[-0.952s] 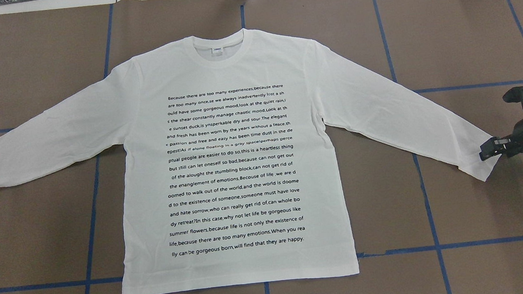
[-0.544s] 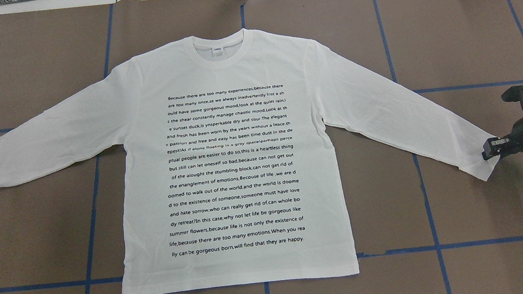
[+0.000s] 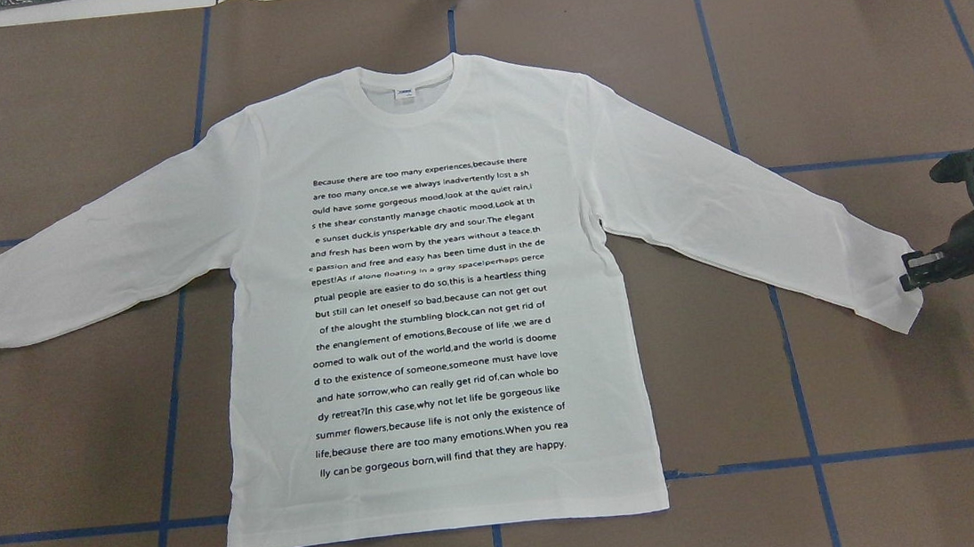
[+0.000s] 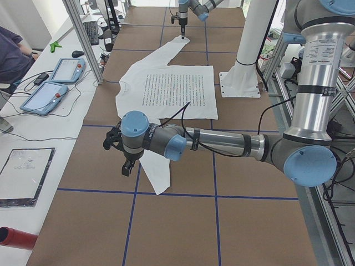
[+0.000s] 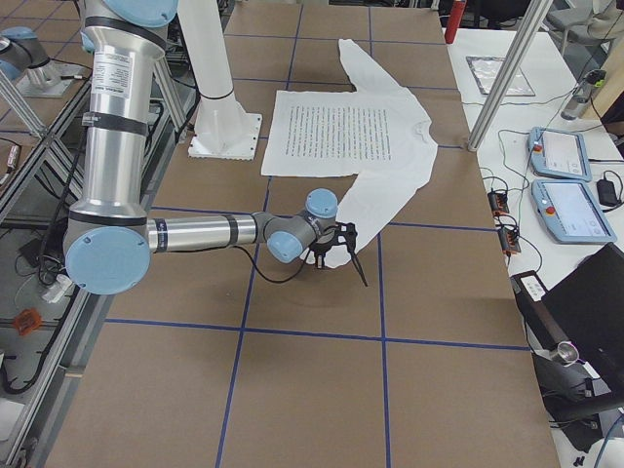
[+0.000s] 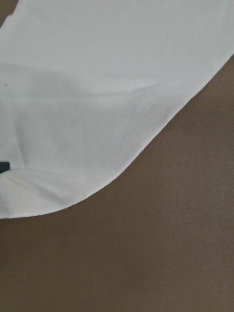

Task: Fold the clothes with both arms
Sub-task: 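Lower the right gripper to the cuff of the sleeve nearest it and grasp, then carry the sleeve with the right gripper across the shirt toward the far shoulder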

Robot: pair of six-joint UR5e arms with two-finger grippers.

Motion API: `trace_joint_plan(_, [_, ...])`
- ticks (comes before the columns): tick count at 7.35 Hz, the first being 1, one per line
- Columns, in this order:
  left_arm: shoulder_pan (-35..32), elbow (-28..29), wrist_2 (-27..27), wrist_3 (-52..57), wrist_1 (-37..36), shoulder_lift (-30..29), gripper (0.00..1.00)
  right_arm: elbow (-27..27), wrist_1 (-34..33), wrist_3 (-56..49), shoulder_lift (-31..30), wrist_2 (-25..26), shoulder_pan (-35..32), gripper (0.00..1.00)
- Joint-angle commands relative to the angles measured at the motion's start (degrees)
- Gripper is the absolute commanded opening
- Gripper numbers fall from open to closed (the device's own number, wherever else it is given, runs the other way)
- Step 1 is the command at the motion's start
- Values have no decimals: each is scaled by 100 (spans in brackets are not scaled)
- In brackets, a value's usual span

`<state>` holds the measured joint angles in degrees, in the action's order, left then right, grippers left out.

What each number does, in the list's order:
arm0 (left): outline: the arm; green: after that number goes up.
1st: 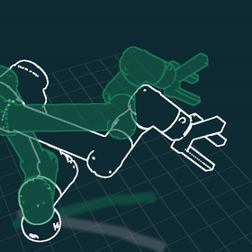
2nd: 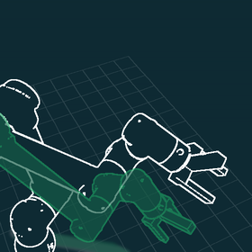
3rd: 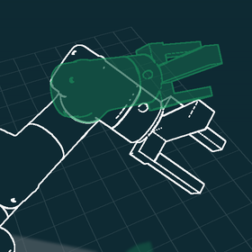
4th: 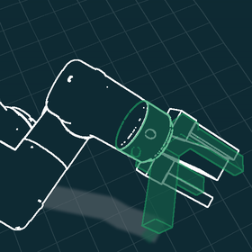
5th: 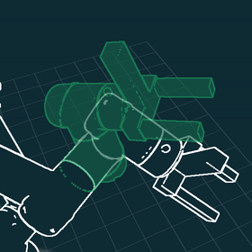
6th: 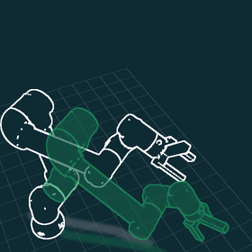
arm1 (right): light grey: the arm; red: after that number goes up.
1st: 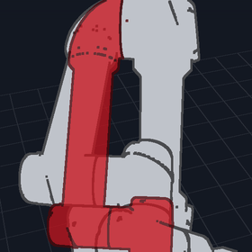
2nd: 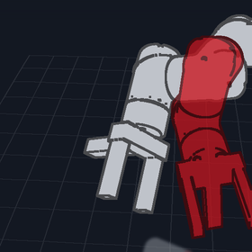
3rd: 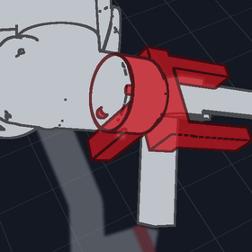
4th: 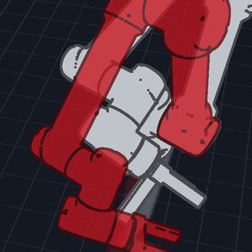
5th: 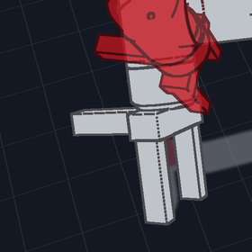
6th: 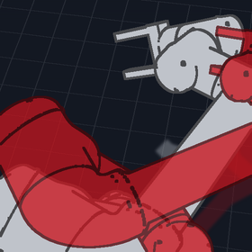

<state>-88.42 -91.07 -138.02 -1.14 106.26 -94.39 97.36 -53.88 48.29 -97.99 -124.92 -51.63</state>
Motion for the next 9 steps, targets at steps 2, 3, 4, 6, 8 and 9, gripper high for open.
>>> trace_joint_plan(2, [0, -7, -5, 0, 9, 9, 99, 748, -44, 5, 173, -380, -451, 0])
trace_joint_plan(3, [0, 2, -5, 0, 9, 0, 99, 749, -218, 13, 688, -871, -723, 0])
trace_joint_plan(4, [0, 10, -5, 0, 9, 0, 99, 749, -707, 22, 1415, -1354, -961, 0])
trace_joint_plan(6, [0, 2, -5, 0, 9, 0, 99, 671, -2103, 442, 3312, -1579, -955, 0])
trace_joint_plan(8, [0, 28, -5, 0, 9, 0, 99, -264, -2391, 611, 4913, -1535, -640, 0])
trace_joint_plan(9, [0, 63, -5, 0, 9, 0, 99, -1036, -2365, 602, 5765, -1405, -481, 0])
